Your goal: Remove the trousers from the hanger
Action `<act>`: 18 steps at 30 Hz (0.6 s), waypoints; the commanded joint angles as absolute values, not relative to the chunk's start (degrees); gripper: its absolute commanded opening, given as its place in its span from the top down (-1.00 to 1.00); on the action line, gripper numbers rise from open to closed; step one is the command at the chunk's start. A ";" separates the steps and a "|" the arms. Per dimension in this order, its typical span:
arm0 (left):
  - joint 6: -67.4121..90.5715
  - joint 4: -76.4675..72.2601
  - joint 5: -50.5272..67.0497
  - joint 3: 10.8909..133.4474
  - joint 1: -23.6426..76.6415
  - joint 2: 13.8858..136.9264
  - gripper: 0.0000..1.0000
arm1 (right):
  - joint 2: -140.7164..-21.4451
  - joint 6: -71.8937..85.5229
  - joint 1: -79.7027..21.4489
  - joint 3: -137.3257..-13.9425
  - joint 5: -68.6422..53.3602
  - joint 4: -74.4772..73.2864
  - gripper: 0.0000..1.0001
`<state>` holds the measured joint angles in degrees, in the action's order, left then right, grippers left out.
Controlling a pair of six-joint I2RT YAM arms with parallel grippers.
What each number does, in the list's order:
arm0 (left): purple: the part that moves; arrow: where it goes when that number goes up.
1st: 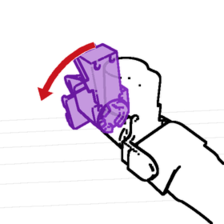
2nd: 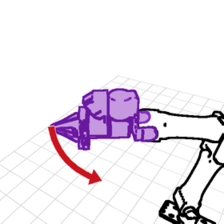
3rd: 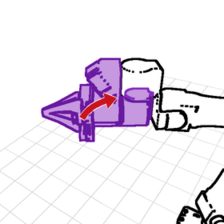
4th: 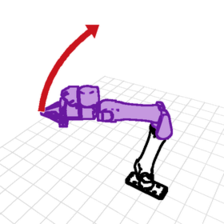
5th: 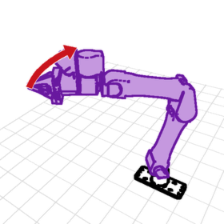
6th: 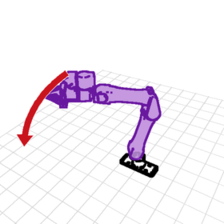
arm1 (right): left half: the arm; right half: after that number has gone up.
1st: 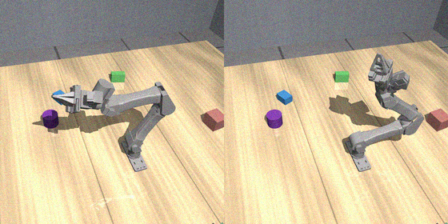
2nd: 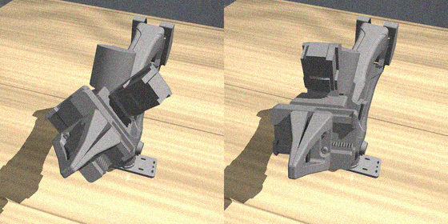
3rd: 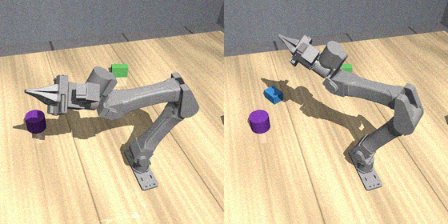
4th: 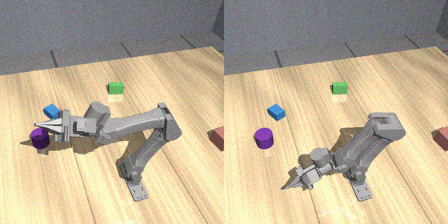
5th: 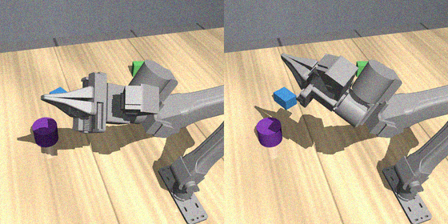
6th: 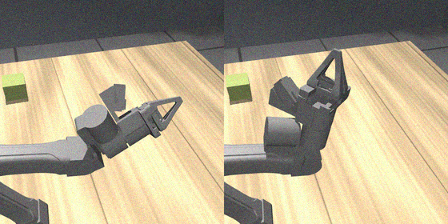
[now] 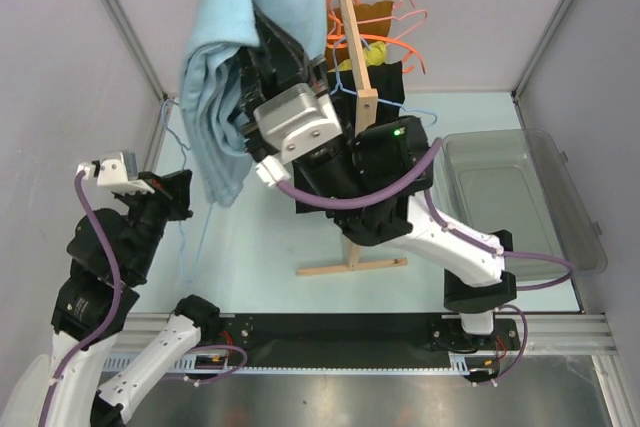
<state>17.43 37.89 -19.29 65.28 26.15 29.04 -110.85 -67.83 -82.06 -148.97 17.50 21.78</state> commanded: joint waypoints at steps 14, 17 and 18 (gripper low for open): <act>18.90 36.21 -16.44 67.76 26.46 32.87 1.00 | -96.51 -80.16 -75.42 -152.76 11.59 33.31 1.00; 19.07 36.12 -16.26 67.94 26.54 33.31 1.00 | -95.10 -77.44 -67.79 -151.09 15.62 33.22 1.00; 19.07 36.12 -16.09 67.94 26.46 33.48 1.00 | -94.49 -76.39 -62.72 -148.73 16.86 33.05 1.00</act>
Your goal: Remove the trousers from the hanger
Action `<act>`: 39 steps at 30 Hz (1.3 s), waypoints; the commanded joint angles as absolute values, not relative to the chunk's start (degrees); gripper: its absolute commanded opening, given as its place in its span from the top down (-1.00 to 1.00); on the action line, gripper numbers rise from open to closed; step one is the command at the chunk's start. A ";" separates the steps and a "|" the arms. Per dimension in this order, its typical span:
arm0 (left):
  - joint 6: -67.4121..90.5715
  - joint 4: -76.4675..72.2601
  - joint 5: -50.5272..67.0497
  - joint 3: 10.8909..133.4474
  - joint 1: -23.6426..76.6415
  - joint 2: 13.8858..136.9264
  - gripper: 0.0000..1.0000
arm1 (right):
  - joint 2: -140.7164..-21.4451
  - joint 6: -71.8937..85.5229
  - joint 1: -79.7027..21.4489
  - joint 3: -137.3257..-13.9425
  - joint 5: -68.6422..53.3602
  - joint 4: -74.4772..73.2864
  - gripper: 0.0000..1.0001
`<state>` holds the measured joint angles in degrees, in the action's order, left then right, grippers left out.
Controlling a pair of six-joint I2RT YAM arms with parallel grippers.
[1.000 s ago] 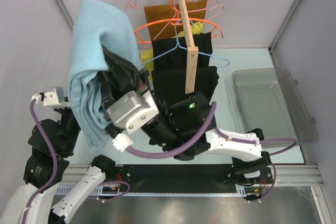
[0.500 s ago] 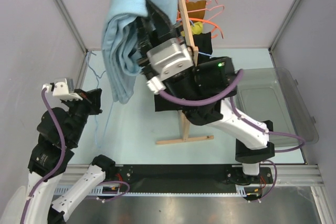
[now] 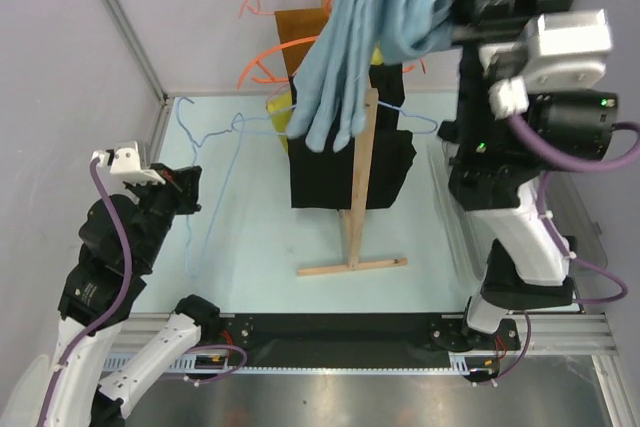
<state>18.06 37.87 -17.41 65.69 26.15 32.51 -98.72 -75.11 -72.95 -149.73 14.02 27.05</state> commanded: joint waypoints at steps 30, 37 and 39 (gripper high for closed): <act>15.74 36.74 -17.04 68.55 28.48 33.92 1.00 | -54.77 -7.57 6.84 -79.13 37.01 1.95 1.00; 15.03 36.74 -19.16 69.87 28.48 33.93 1.00 | -47.11 -5.18 13.18 -69.01 36.12 -7.81 1.00; 14.86 36.39 -18.90 69.87 28.48 34.01 1.00 | -45.45 -5.54 13.18 -67.25 36.12 -9.22 1.00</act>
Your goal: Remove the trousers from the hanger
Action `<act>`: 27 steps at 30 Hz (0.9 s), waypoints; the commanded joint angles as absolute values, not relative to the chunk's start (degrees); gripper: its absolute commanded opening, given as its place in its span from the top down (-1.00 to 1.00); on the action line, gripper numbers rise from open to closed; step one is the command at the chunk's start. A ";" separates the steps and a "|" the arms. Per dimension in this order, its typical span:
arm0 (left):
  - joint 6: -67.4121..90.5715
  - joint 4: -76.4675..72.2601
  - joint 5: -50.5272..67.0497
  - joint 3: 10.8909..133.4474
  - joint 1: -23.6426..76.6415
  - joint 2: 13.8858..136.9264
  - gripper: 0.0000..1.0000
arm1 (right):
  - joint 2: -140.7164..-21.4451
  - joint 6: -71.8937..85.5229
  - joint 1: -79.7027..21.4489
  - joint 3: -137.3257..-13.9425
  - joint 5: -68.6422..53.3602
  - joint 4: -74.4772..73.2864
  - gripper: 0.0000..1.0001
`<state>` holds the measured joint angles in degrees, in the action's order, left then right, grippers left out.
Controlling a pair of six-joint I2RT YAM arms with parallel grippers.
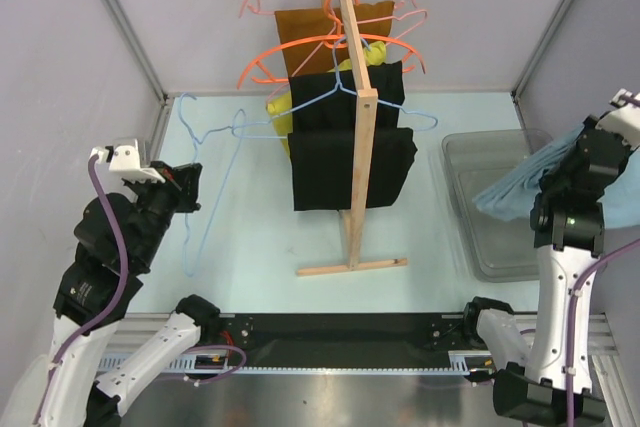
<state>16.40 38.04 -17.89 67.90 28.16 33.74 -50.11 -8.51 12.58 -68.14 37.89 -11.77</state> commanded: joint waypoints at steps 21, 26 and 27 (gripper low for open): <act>11.07 36.65 -21.19 71.54 31.55 33.93 0.99 | -69.07 12.83 3.61 -61.69 39.55 -26.80 0.94; 10.37 36.48 -21.01 71.63 31.82 34.28 1.00 | -76.80 16.52 2.38 -63.71 35.96 -29.79 0.85; 10.28 36.39 -20.92 71.72 31.99 34.36 1.00 | -79.43 17.13 2.03 -64.16 35.43 -30.49 0.81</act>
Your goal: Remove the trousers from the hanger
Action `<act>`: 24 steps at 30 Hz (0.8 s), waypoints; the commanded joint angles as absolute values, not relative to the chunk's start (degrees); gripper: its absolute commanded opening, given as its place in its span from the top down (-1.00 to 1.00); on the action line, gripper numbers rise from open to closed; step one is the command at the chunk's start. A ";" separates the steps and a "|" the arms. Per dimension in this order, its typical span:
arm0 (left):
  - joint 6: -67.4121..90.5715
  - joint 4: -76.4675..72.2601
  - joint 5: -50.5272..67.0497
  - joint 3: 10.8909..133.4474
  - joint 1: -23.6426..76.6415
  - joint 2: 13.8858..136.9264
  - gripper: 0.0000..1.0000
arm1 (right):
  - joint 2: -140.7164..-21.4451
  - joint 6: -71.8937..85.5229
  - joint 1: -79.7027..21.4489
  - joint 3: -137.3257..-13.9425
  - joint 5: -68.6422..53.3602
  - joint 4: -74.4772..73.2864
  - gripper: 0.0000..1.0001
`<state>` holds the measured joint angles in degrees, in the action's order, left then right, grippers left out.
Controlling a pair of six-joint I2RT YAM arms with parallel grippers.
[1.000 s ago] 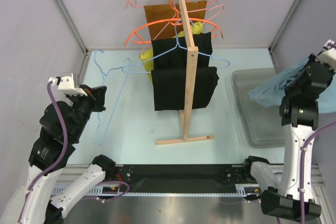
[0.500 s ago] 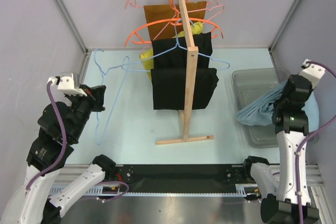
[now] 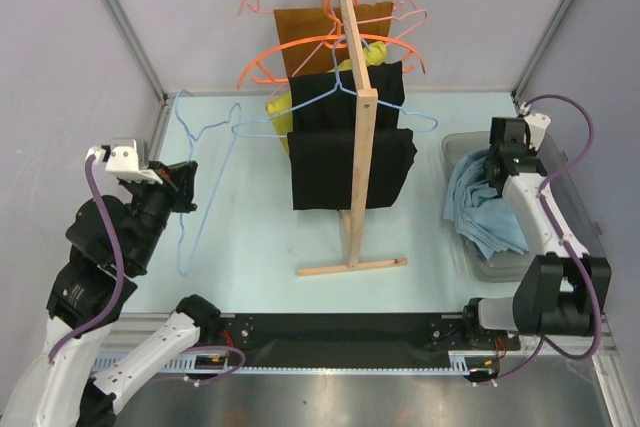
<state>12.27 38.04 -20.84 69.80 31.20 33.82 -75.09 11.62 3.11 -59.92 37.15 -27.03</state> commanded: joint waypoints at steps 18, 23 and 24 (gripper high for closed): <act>4.93 38.14 -27.92 77.34 41.83 35.95 0.99 | -93.96 21.45 0.18 -72.86 22.59 -43.32 -0.40; 1.76 38.50 -35.93 76.73 48.59 33.05 1.00 | -87.64 21.18 -2.90 -75.50 23.55 -48.16 -0.71; 1.32 38.50 -38.12 76.21 49.47 32.44 1.00 | -85.36 21.88 -3.16 -75.93 23.90 -50.08 -0.74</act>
<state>5.32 39.00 -29.30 75.46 46.26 34.83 -93.17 19.99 -1.23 -72.23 24.53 -42.24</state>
